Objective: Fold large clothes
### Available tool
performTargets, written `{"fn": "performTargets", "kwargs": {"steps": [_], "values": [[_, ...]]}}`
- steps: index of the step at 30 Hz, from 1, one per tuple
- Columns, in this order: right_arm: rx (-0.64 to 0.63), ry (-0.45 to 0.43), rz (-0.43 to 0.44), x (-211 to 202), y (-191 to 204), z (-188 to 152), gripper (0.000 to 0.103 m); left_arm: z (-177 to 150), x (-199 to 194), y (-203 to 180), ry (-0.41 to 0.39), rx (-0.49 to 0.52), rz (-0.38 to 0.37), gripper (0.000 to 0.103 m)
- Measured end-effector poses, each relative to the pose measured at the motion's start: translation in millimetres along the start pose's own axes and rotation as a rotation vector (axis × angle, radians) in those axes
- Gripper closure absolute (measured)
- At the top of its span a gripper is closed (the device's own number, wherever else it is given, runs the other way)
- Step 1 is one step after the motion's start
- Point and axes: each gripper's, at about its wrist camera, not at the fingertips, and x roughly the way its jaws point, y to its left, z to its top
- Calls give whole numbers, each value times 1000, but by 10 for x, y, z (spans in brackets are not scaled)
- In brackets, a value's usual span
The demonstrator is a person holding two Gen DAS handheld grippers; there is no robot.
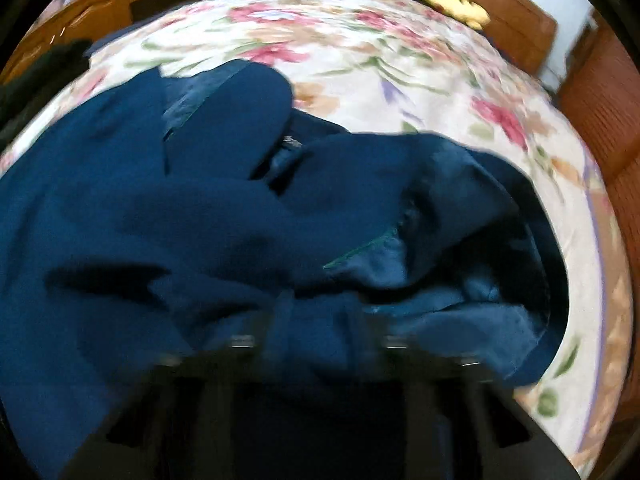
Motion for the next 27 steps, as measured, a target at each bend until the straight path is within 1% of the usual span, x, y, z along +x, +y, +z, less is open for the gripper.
{"fn": "performTargets", "kwargs": {"steps": [1,3,4,5,7,11,13,15,17,18,19,20,21,22,23,24,25,27], "values": [[-29,-10,-12,-31,31,13,90,0,0,0,0,0,0,20],[-58,-49,-53,-110,70,69,92,0,0,1,-1,0,1,20],[-58,-84,-83,-169,63,118,93,0,0,3,-1,0,1,20],[-47,-115,-103,-223,42,168,93,0,1,5,-2,-2,1,20],[-13,-178,-173,-330,-4,302,93,-1,-4,0,-6,-5,5,20],[49,-257,-303,-391,-101,602,94,11,-13,12,-8,-12,14,20],[76,-254,-354,-321,-144,741,94,3,-5,18,-4,-10,18,20],[88,-210,-402,-156,-134,830,94,3,2,27,-1,-9,20,20],[96,-148,-400,35,-84,868,92,3,8,23,1,-10,22,20],[99,-115,-365,123,-75,881,89,2,11,29,2,-12,25,20],[101,-91,-332,188,-53,887,83,2,11,40,3,-14,24,20],[103,-94,-335,222,-69,898,77,3,9,44,3,-17,22,20],[111,-113,-347,195,-80,874,59,5,-4,42,0,-18,22,20],[133,-146,-328,130,-132,839,41,7,-3,43,-2,-17,23,20],[163,-174,-310,55,-181,803,36,10,-16,45,-8,-17,22,20],[197,-207,-300,-49,-264,750,33,11,-23,40,-12,-17,20,20],[220,-231,-308,-125,-328,691,33,16,-33,39,-18,-17,17,20],[267,-234,-347,-285,-490,507,33,25,-38,24,-22,-17,15,20]]}}
